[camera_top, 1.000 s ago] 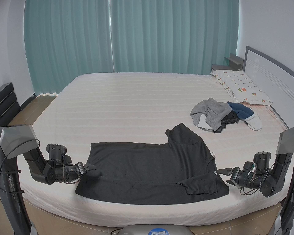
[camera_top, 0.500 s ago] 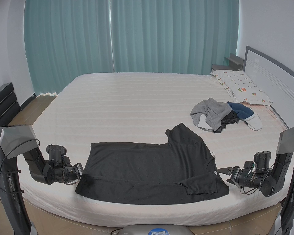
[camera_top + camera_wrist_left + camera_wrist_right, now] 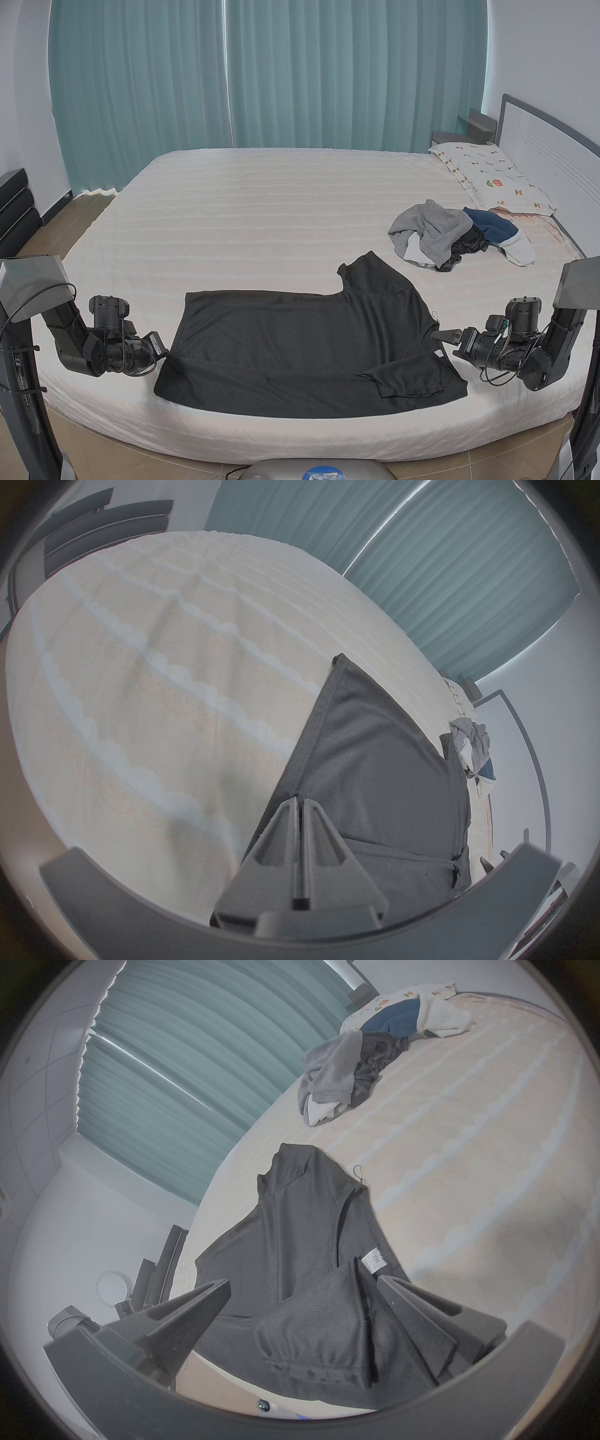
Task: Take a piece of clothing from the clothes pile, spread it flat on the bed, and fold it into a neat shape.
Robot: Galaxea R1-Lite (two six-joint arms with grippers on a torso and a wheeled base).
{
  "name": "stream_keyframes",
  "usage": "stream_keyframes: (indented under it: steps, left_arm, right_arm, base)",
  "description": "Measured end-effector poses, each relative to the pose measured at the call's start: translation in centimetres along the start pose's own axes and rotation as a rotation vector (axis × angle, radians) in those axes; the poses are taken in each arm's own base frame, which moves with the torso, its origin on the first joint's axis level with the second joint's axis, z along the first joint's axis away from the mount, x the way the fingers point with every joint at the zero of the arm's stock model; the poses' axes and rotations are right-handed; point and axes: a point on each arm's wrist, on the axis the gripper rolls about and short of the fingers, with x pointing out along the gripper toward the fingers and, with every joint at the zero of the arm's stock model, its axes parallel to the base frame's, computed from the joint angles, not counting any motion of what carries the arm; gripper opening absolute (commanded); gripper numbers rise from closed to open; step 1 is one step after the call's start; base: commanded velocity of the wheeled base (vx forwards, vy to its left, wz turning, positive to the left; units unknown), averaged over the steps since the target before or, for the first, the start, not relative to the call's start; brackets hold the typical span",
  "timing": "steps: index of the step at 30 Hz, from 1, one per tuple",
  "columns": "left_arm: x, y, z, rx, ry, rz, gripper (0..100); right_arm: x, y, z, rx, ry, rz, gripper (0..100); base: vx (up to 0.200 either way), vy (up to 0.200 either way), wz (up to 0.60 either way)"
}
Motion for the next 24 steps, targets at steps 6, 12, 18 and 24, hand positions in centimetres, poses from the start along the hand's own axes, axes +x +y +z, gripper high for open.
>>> stream_keyframes:
  steps: [6, 12, 18, 24]
  left_arm:
    - [0.1, 0.1, 0.0, -0.004, 0.001, 0.003, 0]
    - [0.1, 0.1, -0.1, -0.004, 0.002, 0.004, 0]
    - [0.1, 0.1, -0.1, -0.004, 0.002, 0.004, 0]
    - [0.1, 0.1, -0.1, -0.004, 0.004, 0.005, 0]
  right_arm:
    - [1.6, -1.0, -0.6, -0.057, 0.03, -0.013, 100]
    - [2.6, -1.5, -0.7, -0.061, 0.034, -0.013, 100]
    - [3.9, -1.1, -0.6, -0.09, 0.035, 0.009, 100]
    - [4.6, -1.3, -0.7, -0.131, 0.036, 0.014, 100]
  base:
    - [0.0, 0.0, 0.0]
    - [0.0, 0.0, 0.0]
    - [0.0, 0.0, 0.0]
    - [0.0, 0.0, 0.0]
